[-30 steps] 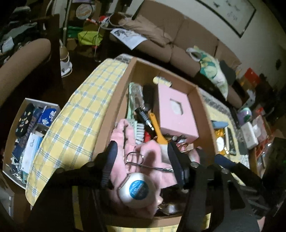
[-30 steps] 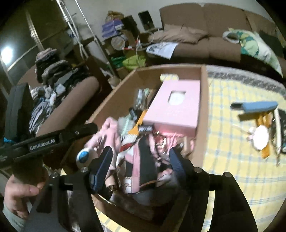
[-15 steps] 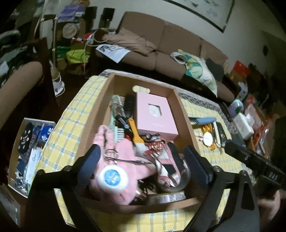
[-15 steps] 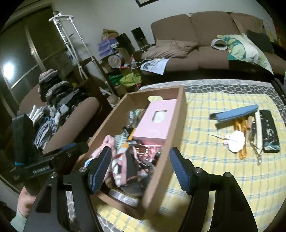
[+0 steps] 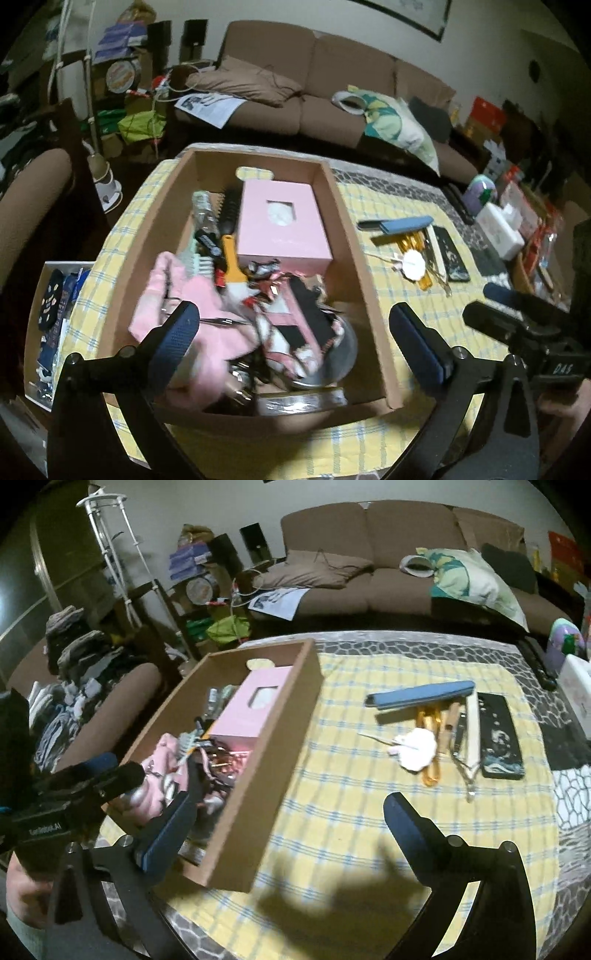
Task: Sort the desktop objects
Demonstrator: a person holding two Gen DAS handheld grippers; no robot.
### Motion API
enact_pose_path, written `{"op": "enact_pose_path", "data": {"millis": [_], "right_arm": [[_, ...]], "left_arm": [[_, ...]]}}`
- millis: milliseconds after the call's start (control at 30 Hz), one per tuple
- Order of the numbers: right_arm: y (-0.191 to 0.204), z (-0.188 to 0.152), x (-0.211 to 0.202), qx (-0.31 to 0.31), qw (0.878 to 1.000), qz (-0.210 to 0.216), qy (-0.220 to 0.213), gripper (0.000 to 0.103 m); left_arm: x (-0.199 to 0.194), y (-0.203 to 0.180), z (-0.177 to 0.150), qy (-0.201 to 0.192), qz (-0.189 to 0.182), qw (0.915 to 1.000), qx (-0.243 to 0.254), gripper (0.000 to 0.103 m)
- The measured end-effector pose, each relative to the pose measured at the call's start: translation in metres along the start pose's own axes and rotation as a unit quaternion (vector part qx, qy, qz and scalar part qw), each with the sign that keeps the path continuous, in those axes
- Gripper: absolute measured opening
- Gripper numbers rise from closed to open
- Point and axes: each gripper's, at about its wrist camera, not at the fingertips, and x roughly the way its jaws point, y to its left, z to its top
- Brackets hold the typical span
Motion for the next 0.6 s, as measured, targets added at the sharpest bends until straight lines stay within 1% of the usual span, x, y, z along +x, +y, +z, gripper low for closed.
{"op": "enact_pose_path", "data": {"millis": [133,300,467,600], "right_arm": [[-0.018,-0.001,-0.012,0.014,1.0,-0.012,-0.007,0.103],[-0.05,-0.003,-0.027,0.036,0.999,-0.029,-0.013,0.103],[-0.103,-0.008,-0.039,0.08,0.995,-0.06,-0.02,0.103],[-0.14,-0.012,-0.044,0.088,0.991,-0.097,-0.022,0.103]], "left_arm": [[0.0,-0.022,-0.001,0.0,-0.002,0.9997,0.022,0.103],[0.004,-0.049,0.001,0.002,-0.01,0.999,0.044,0.103],[0.016,-0.079,0.002,0.009,-0.023,0.9978,0.062,0.103],[0.031,-0.109,0.003,0.013,-0.027,0.9961,0.083,0.103]]}}
